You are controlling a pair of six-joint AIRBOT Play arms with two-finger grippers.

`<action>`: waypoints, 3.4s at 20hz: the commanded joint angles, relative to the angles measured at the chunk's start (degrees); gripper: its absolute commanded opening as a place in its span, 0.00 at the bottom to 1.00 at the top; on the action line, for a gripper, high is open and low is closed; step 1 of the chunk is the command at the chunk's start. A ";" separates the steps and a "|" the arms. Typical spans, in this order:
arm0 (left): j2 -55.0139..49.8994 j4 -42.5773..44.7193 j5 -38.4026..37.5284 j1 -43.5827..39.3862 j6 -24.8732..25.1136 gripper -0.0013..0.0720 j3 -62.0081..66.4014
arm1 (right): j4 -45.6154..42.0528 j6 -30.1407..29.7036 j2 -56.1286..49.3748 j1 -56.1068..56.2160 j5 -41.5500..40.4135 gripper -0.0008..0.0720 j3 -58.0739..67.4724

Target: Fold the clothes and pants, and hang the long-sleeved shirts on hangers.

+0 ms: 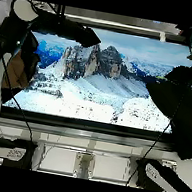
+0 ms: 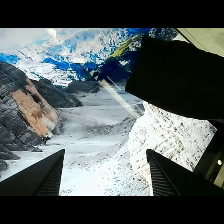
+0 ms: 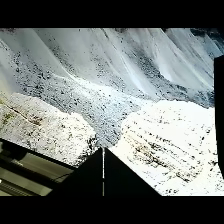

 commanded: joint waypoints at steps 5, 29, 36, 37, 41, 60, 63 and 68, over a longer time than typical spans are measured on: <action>-0.02 0.00 0.00 0.02 0.02 0.76 0.00 | 0.00 0.39 -0.04 0.07 1.49 0.03 0.04; -8.48 62.16 -18.60 25.22 -31.30 0.96 -0.07 | 0.00 0.22 -4.83 0.07 -5.51 0.03 -0.70; -18.14 44.04 -28.96 41.22 -31.50 0.96 -0.13 | 0.02 0.24 -7.78 0.07 -5.51 0.03 -0.79; -18.71 43.58 -28.92 41.77 -31.50 0.96 -0.13 | 0.02 0.24 -7.93 0.07 -5.51 0.03 -0.79; -21.57 43.50 -28.04 41.79 -31.47 0.96 -0.13 | 0.09 0.39 -8.24 0.07 -6.60 0.03 -0.79; 6.64 11.96 -21.88 7.93 -20.92 0.03 -0.09 | -15.37 -1.77 -5.20 -1.66 2.36 0.03 8.20; 4.83 12.09 -11.23 -10.54 -20.90 0.03 -0.13 | -15.43 -1.77 -5.46 -3.61 2.32 0.03 8.13; -6.36 17.38 8.33 -33.11 -18.78 0.04 -0.13 | -14.93 -1.73 -5.49 -5.49 0.57 0.03 8.13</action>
